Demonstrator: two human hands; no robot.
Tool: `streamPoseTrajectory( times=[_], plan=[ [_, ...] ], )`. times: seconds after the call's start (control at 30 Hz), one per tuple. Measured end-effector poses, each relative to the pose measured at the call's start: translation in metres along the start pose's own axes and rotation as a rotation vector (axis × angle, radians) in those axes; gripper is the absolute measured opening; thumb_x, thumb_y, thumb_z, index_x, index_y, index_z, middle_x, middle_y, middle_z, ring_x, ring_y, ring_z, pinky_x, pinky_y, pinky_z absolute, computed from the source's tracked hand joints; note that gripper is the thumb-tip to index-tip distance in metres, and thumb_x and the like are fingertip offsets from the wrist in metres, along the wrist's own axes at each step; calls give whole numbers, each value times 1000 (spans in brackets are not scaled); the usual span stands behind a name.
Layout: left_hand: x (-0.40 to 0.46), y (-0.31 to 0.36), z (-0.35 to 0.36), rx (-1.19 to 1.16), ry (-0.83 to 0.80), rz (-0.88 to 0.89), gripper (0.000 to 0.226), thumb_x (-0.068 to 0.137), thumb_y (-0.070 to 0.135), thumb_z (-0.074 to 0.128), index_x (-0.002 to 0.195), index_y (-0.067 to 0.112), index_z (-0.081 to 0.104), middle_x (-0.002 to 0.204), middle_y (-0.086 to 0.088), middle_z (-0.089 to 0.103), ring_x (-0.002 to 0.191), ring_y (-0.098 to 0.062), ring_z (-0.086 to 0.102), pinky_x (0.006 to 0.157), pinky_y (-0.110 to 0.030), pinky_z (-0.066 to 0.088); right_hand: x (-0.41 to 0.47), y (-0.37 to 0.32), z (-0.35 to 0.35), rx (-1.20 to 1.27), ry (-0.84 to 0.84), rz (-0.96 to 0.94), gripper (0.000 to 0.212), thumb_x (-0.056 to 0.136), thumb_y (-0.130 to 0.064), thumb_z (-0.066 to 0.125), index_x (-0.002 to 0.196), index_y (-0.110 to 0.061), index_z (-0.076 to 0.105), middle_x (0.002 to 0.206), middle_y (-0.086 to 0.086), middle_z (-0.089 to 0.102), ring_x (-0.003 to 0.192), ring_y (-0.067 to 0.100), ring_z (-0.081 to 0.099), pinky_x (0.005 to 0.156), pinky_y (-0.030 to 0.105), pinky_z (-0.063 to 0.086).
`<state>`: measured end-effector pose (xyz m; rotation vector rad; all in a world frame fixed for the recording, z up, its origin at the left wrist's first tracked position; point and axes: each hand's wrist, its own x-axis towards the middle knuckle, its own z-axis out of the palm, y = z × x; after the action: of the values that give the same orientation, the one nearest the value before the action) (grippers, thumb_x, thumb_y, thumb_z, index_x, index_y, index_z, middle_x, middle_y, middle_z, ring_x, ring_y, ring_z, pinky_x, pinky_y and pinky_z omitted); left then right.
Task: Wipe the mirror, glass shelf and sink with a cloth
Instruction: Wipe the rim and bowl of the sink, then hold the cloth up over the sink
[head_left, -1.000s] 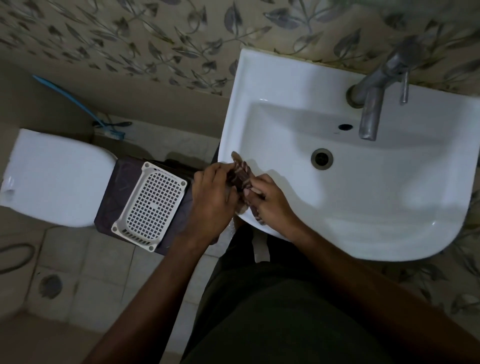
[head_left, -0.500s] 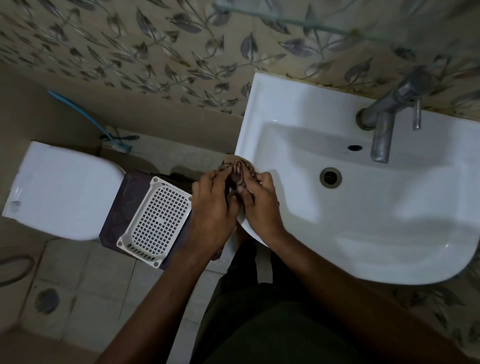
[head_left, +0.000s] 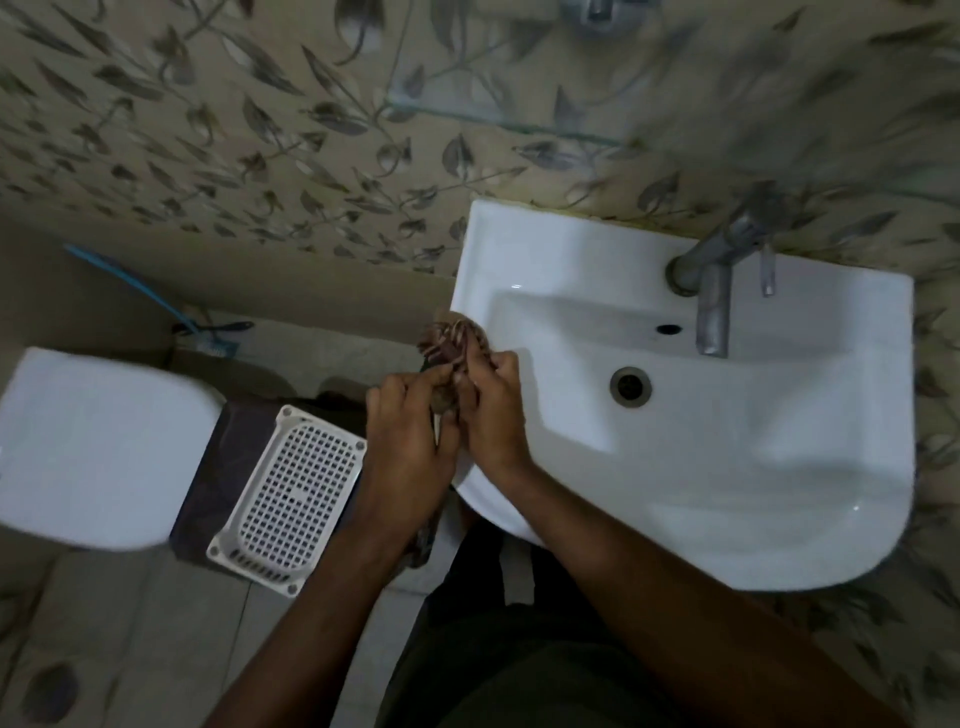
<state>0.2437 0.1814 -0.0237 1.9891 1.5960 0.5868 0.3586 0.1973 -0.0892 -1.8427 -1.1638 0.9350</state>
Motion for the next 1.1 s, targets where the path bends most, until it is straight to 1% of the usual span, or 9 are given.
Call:
streamPoseTrajectory(
  times=[0.13,0.27,0.37,0.5,0.63,0.77,0.87,1.0,1.1],
  plan=[
    [12,8,-6,-18,-23,39,43,89,15,54,131,15,57,112,-6,56,108,-25,47,96,-26,31,-49,11,-26,-122,-261,-114,36,94,-21,49,127,-15,61,123,8,53,109,23,56,93,27,48],
    [17,13,-7,-19,-48,34,45,88,13,55,134,12,55,109,-8,51,105,-26,44,93,-39,39,-89,27,-67,-274,-511,-230,43,91,-12,56,134,-21,57,127,11,52,113,23,45,94,31,38],
    [18,13,-5,-24,-57,20,47,89,7,60,135,15,54,106,-4,49,102,-18,40,90,-34,38,-84,25,-100,-235,-632,-131,41,97,-7,55,136,-18,59,115,16,54,109,25,51,93,33,43],
    [15,15,0,-11,-62,30,50,87,6,64,134,16,55,100,4,44,98,-13,37,86,-19,27,-62,10,-126,20,-502,62,25,97,-1,55,112,-12,72,90,2,51,88,13,56,81,22,43],
    [9,18,4,-15,-66,-6,41,91,15,61,131,20,56,105,1,52,103,-17,41,88,-20,27,-53,-9,-129,282,-455,187,27,100,-12,57,101,-34,74,86,-13,55,86,5,60,81,16,44],
    [-1,23,5,-17,-24,-26,37,94,36,42,126,24,55,110,3,55,102,-9,37,89,-18,26,-61,-10,-129,257,-581,191,29,100,-13,57,105,-36,74,92,-6,56,94,15,64,87,27,49],
    [-8,30,6,2,12,-56,38,94,36,42,125,22,57,109,2,55,102,-14,42,89,-20,28,-52,-8,-147,302,-487,252,27,100,-9,56,111,-26,74,105,9,63,98,20,67,91,37,53],
    [-19,44,3,7,101,-131,35,95,34,45,124,21,59,99,11,46,95,-12,39,83,-23,29,-37,-9,-169,346,-495,258,27,102,-13,54,113,-28,73,85,5,58,64,1,59,59,16,45],
    [-34,44,-5,5,153,-183,29,98,37,44,120,30,61,99,13,52,95,-13,47,81,-27,34,-31,-18,-160,372,-557,233,30,102,-13,53,118,-32,71,99,15,66,80,14,65,68,26,49]
  ],
)
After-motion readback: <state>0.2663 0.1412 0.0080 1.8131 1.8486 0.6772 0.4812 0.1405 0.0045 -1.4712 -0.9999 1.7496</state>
